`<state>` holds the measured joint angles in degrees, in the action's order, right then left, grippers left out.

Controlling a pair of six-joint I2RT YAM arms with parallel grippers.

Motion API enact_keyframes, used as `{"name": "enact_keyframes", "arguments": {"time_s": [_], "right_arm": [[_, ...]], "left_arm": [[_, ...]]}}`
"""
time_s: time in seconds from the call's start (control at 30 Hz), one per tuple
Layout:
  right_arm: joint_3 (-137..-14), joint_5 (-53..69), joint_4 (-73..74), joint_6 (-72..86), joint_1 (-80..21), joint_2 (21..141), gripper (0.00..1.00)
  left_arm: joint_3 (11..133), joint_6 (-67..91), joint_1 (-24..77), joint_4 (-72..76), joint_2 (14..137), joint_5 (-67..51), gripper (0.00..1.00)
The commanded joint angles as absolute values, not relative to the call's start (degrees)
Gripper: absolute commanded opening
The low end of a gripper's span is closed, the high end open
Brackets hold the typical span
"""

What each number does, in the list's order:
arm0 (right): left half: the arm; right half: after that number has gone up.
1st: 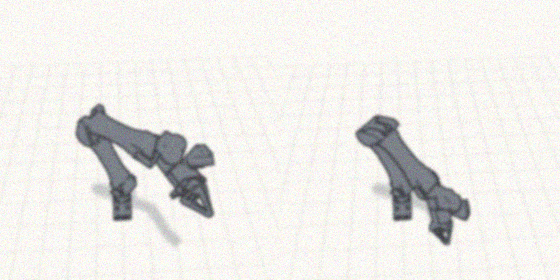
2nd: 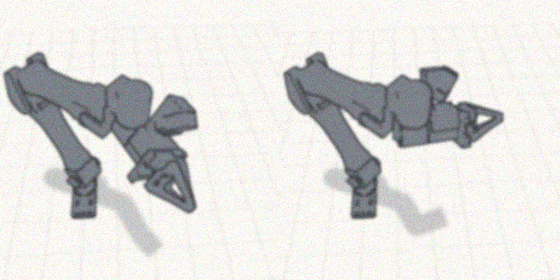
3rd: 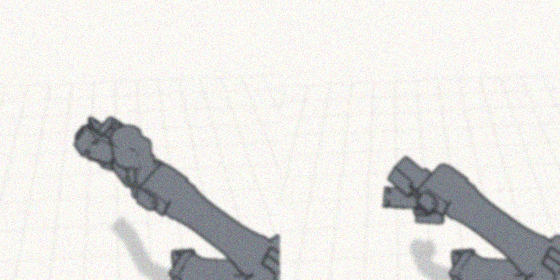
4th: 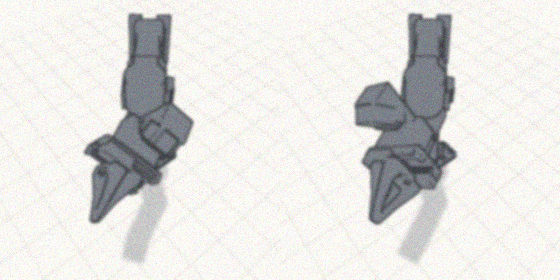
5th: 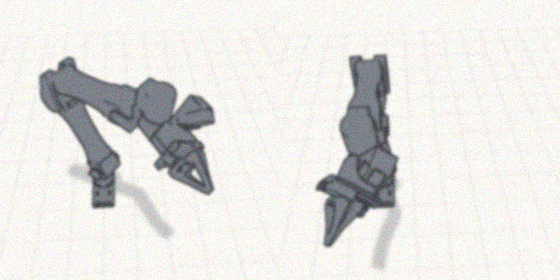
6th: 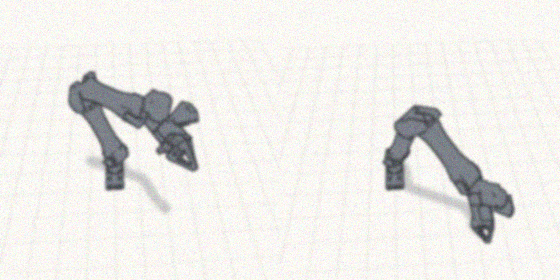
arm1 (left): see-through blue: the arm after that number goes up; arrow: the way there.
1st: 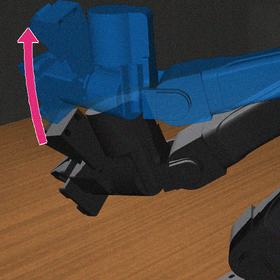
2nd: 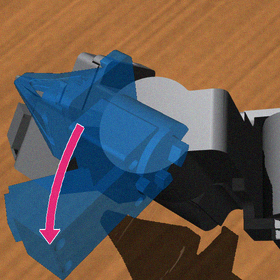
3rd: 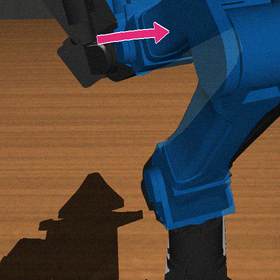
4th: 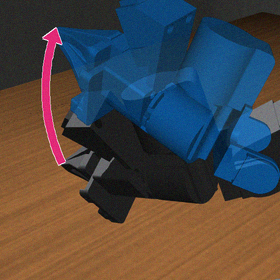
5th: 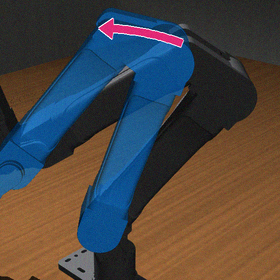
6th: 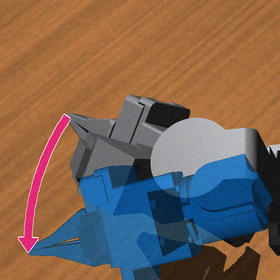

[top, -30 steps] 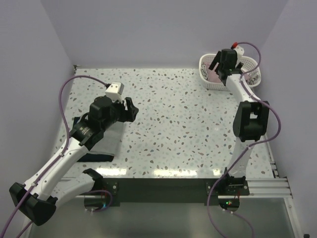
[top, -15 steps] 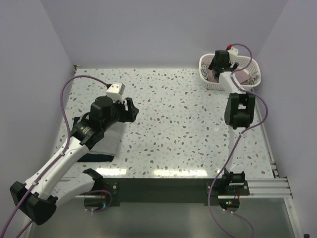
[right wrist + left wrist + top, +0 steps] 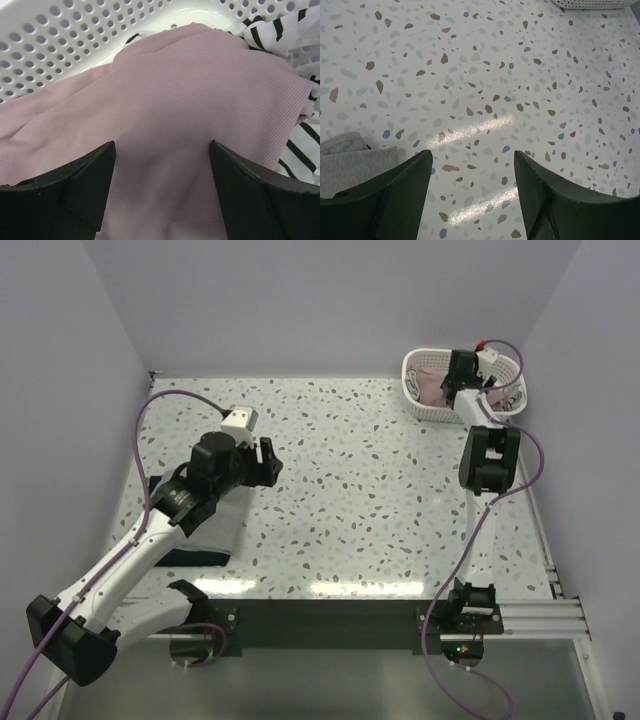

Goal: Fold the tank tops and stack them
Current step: Grab the tank top from the pile, then move the tank top to the center of the board

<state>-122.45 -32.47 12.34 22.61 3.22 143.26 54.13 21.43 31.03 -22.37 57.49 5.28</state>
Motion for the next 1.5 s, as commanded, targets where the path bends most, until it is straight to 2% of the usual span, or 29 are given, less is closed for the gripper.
{"name": "enact_keyframes", "arguments": {"time_s": [0.0, 0.07, 0.1, 0.17, 0.2, 0.27, 0.3, 0.37, 0.4, 0.9, 1.23, 1.47], "right_arm": [[-122.79, -33.58, 8.71, 23.12, 3.86, 142.74, 0.75], [-122.43, -32.79, 8.35, 23.12, 4.04, 142.99, 0.70], [-122.69, -32.61, 8.44, 23.20, 4.22, 143.17, 0.61], [-123.22, -31.73, 8.52, 23.55, 4.31, 143.61, 0.51], [-123.40, -31.64, 8.70, 23.82, 4.39, 143.61, 0.36], [-122.96, -31.12, 8.09, 24.08, 4.31, 143.26, 0.27], [-122.96, -31.03, 7.82, 24.00, 4.39, 143.35, 0.17], [-123.66, -30.94, 8.00, 24.17, 4.39, 143.52, 0.09], [-124.01, -30.85, 8.35, 24.08, 4.57, 143.53, 0.00], [-119.45, -27.69, 0.27, 24.26, 4.13, 131.40, 0.00], [-113.91, -20.50, -4.56, 23.82, 3.60, 122.00, 0.00], [-111.54, -17.32, -8.88, 19.69, -1.56, 112.78, 0.00]], "left_arm": [[53.79, 20.39, 31.11, -21.80, 57.92, 5.71, 0.72], [53.53, 20.48, 31.11, -21.62, 58.09, 5.71, 0.72], [53.26, 20.48, 31.11, -21.53, 58.18, 5.80, 0.71], [53.26, 20.39, 31.11, -21.53, 58.44, 5.89, 0.71], [53.26, 20.48, 31.11, -21.53, 58.53, 5.89, 0.72], [53.26, 20.39, 31.11, -21.53, 58.62, 5.80, 0.72], [53.26, 20.39, 31.11, -21.45, 58.80, 5.89, 0.71], [53.26, 20.39, 31.11, -21.45, 58.88, 5.89, 0.72], [53.26, 20.39, 31.11, -21.45, 58.89, 5.80, 0.72], [52.83, 19.69, 31.11, -19.95, 59.67, 5.36, 0.71], [52.47, 19.51, 29.53, -19.77, 60.73, 2.19, 0.71], [52.74, 20.56, 29.53, -19.60, 58.27, 2.02, 0.71]]}}
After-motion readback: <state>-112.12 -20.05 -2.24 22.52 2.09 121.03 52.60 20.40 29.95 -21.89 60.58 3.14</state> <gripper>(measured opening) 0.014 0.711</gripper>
